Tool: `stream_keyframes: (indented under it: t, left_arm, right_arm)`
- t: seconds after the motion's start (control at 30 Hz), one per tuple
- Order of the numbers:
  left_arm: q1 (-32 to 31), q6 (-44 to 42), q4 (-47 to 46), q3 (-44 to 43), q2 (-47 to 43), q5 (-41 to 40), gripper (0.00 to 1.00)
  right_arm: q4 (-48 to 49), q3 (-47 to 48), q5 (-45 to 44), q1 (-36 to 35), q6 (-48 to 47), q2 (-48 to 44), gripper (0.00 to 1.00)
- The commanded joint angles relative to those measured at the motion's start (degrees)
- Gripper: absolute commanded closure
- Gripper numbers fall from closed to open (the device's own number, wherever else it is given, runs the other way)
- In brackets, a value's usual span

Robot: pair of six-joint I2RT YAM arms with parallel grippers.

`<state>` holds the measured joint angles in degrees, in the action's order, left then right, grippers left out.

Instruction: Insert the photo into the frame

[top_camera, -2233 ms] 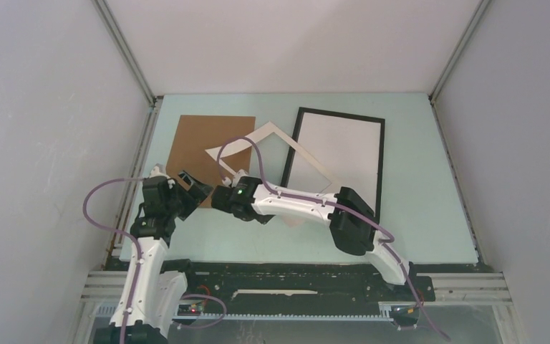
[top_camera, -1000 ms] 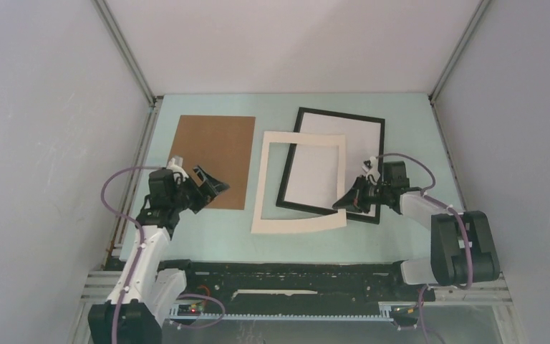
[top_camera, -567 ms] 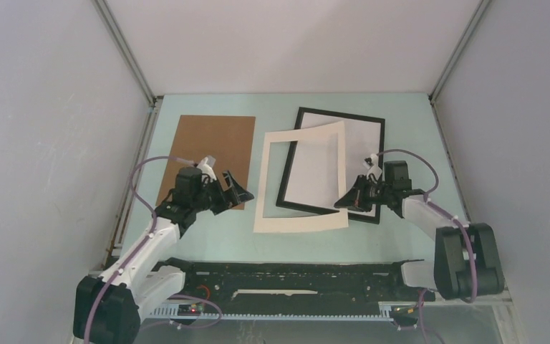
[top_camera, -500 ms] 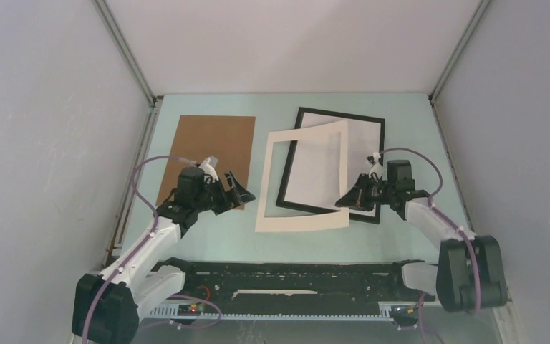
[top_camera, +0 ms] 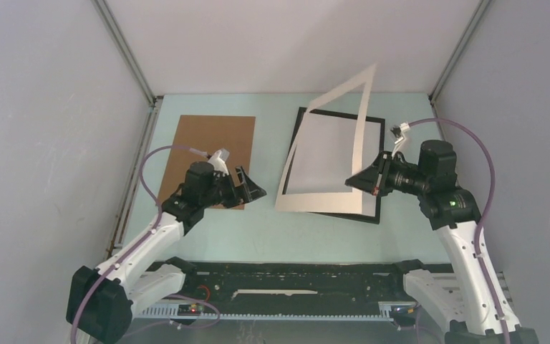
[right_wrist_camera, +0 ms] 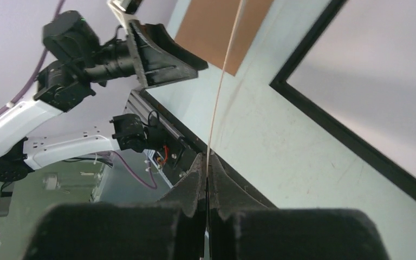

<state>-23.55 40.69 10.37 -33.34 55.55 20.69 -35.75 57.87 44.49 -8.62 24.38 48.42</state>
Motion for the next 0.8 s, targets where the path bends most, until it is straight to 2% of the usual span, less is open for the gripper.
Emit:
stream_keyframes:
  t: [0.0, 0.13, 0.53, 0.63, 0.7, 0.77]
  left_arm:
    - [-1.1, 1.2, -1.6, -2.5, -0.5, -0.4, 0.1]
    - [-1.8, 1.2, -1.6, -2.7, -0.2, 0.0, 0.1]
    - [-2.4, 1.3, -1.6, -1.2, -0.9, 0.1, 0.1]
    - [-2.4, 1.3, -0.7, -1.2, -0.9, -1.0, 0.11]
    - [-2.4, 1.6, -0.4, -1.0, -2.1, -2.9, 0.1]
    - [-2.4, 1.5, 0.4, -1.4, -3.5, -4.3, 0.1]
  right_arm:
    - [-9.0, 0.9, -3.7, 1.2, -3.1, 1.3, 1.0]
    - [-12.7, 2.5, -6.9, 2.3, -6.0, 3.7, 1.0]
    - [-10.5, 0.3, -3.7, 4.9, -7.1, 6.5, 1.0]
    - [-5.3, -2.5, 2.2, 4.7, -3.4, 5.3, 1.0]
    - [5.4, -6.2, 8.2, 3.1, 3.3, 4.5, 1.0]
    - [11.4, -7.4, 9.7, 0.1, 8.2, 4.8, 1.0]
